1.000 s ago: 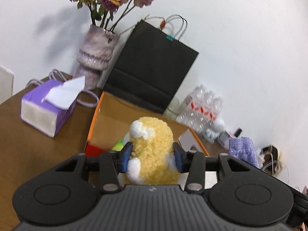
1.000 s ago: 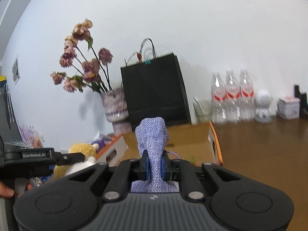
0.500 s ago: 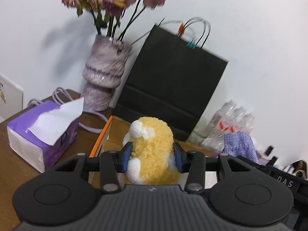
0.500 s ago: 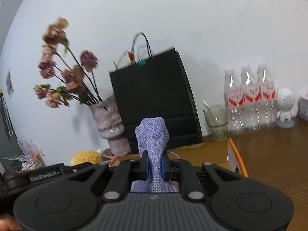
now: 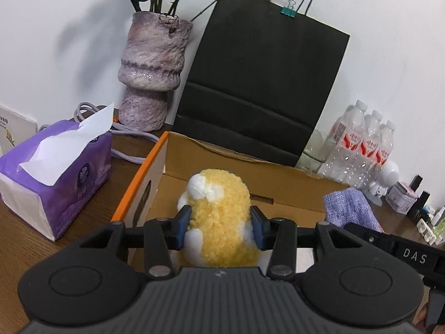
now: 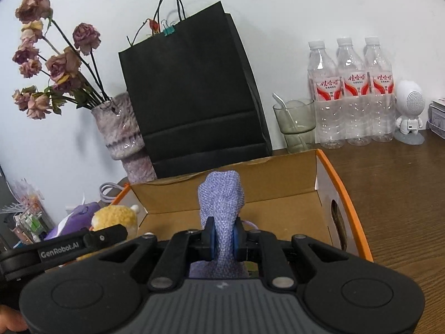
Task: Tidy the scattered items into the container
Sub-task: 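Carry both items over the box and release them inside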
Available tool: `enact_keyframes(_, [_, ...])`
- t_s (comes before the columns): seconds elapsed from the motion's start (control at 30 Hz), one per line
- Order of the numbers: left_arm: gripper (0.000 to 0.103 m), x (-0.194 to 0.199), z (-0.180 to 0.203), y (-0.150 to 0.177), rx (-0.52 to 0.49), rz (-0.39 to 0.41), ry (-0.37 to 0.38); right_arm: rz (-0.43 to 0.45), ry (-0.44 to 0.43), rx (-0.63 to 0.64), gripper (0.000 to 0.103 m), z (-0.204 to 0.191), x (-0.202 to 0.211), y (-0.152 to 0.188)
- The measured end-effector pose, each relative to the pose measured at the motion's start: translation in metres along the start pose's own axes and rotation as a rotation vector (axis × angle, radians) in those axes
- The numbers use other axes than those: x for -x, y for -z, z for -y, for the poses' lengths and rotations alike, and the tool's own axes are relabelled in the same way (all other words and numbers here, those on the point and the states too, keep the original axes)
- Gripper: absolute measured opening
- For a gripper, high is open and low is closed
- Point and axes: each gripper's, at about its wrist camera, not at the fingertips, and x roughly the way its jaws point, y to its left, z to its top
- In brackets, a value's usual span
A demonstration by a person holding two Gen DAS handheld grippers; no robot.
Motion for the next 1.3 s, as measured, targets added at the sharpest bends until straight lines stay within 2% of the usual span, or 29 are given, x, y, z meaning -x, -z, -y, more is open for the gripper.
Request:
enact_keyframes(0.07, [0.048, -0.001, 0.001, 0.0, -0.006, -0.007, -0.002, -0.005, 0.006, 0.003, 0.018, 0.0, 0.0, 0.001])
enact_keyframes(0.1, [0.049, -0.001, 0.001, 0.0, -0.01, -0.009, -0.004, -0.007, 0.016, 0.004, 0.027, 0.0, -0.001, 0.001])
enact_keyframes(0.13, [0.051, -0.001, 0.002, 0.001, -0.017, -0.01, -0.008, -0.009, 0.026, 0.006, 0.047, 0.0, -0.001, 0.001])
enact_keyframes(0.17, [0.057, 0.0, 0.002, 0.0, -0.026, -0.01, -0.013, -0.012, 0.034, 0.008, 0.058, 0.0, -0.002, 0.002])
enact_keyframes(0.2, [0.069, 0.001, 0.003, 0.0, -0.031, -0.007, -0.023, -0.012, 0.041, 0.015, 0.077, 0.0, -0.002, 0.002])
enact_keyframes(0.23, [0.075, 0.002, 0.003, -0.001, -0.035, -0.001, -0.033, -0.011, 0.046, 0.024, 0.089, -0.001, -0.001, 0.001])
enact_keyframes(0.3, [0.094, 0.006, 0.003, -0.003, -0.042, 0.01, -0.04, -0.012, 0.05, 0.04, 0.091, -0.001, 0.0, 0.0])
enact_keyframes(0.37, [0.103, 0.01, 0.004, -0.004, -0.047, 0.02, -0.051, -0.015, 0.054, 0.046, 0.098, -0.002, 0.002, -0.002])
enact_keyframes(0.4, [0.103, 0.012, 0.004, -0.005, -0.05, 0.027, -0.061, -0.016, 0.06, 0.049, 0.103, -0.002, 0.003, -0.003])
enact_keyframes(0.5, [0.103, 0.016, 0.006, -0.006, -0.055, 0.035, -0.085, -0.024, 0.08, 0.073, 0.103, -0.005, 0.005, -0.005])
enact_keyframes(1.3, [0.103, 0.035, 0.013, -0.01, -0.062, 0.077, -0.069, -0.029, 0.094, 0.118, 0.103, -0.013, 0.013, -0.008])
